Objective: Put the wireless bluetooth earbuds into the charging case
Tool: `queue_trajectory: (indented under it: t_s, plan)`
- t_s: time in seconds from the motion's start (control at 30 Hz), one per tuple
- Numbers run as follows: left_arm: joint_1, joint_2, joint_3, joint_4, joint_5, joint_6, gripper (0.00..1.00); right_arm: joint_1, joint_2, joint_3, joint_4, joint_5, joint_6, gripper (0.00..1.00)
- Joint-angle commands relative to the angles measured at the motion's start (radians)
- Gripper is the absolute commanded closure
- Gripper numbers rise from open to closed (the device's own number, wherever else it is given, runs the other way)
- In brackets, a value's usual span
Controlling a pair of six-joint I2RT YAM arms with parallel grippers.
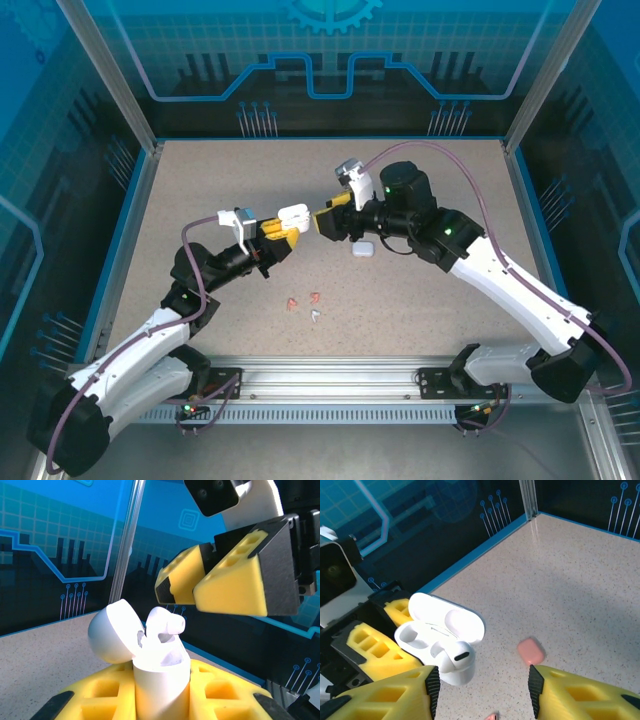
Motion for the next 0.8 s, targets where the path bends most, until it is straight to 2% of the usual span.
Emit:
queue_trajectory:
  t_s: [0.0,0.77]
  plan:
    - [-0.007,-0.007,0.005,0.053,0.0,0.005,1.0,-0.01,0.013,-0.002,-0.02,0.001,0.008,0.48]
    - [-0.008,-0.007,-0.005,0.039,-0.005,0.011,1.0,0.009,0.069,0.041,-0.003,-0.041,0.002,0.49]
